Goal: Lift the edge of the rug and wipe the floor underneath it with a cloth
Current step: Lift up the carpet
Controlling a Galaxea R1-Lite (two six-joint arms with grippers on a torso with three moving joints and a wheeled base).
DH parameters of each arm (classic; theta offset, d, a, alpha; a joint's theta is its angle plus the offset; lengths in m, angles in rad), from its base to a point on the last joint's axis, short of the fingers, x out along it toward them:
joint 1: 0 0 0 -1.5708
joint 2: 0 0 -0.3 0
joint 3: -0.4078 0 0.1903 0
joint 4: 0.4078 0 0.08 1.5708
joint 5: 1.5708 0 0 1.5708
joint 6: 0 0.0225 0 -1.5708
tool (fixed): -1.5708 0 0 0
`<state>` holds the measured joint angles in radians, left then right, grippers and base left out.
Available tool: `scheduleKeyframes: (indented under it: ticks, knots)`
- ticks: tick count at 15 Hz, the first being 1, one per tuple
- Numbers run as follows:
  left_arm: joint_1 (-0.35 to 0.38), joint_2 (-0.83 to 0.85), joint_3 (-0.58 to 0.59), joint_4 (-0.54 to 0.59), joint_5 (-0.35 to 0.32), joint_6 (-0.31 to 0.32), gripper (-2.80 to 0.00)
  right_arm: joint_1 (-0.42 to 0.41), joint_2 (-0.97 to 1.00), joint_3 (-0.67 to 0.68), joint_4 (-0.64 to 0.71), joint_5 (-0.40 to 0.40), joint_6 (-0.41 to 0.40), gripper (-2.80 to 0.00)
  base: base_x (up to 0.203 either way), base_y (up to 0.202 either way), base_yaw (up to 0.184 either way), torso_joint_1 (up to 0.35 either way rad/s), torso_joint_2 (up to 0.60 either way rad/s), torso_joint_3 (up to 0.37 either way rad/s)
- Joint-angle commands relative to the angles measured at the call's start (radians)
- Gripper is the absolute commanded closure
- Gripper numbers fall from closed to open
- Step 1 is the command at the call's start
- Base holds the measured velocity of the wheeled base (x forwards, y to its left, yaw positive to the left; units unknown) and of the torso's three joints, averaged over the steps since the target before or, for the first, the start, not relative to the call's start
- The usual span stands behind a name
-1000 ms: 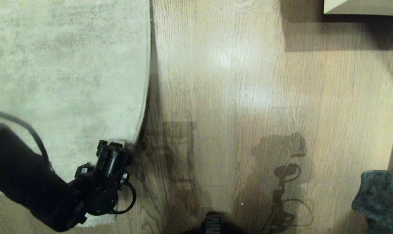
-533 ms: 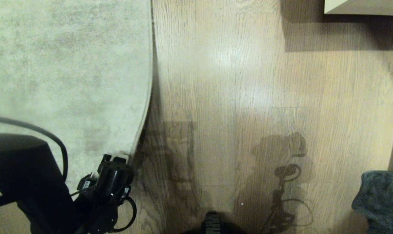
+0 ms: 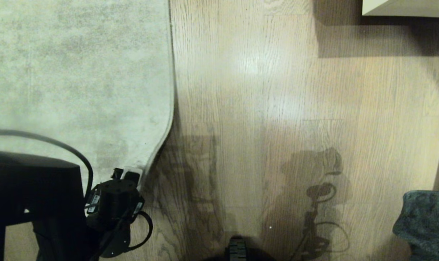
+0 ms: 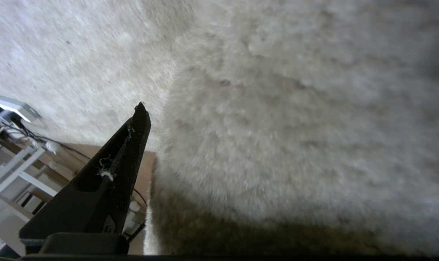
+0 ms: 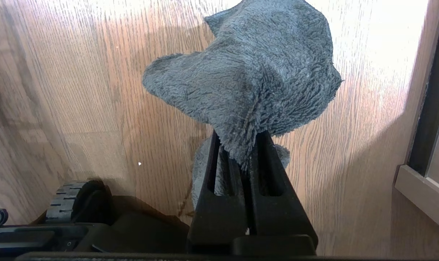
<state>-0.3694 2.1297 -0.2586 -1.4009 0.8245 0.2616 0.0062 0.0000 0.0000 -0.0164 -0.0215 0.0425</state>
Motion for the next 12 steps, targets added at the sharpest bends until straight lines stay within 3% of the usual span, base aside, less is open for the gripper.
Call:
scheduleKeyframes:
  ticks: [1, 7, 12]
  knots:
    - [0.001, -0.049, -0.001, -0.012, -0.001, 0.024, -2.8, 0.0, 0.002, 0.0, 0.0, 0.0, 0.0, 0.0, 0.0, 0.0, 0.0, 0.0, 0.0, 0.0]
    - [0.0, -0.144, -0.002, 0.009, -0.004, 0.098, -2.8, 0.0, 0.002, 0.0, 0.0, 0.0, 0.0, 0.0, 0.0, 0.0, 0.0, 0.0, 0.0, 0.0]
    - [-0.032, -0.232, -0.002, 0.117, -0.002, 0.123, -2.8, 0.0, 0.002, 0.0, 0.0, 0.0, 0.0, 0.0, 0.0, 0.0, 0.0, 0.0, 0.0, 0.0]
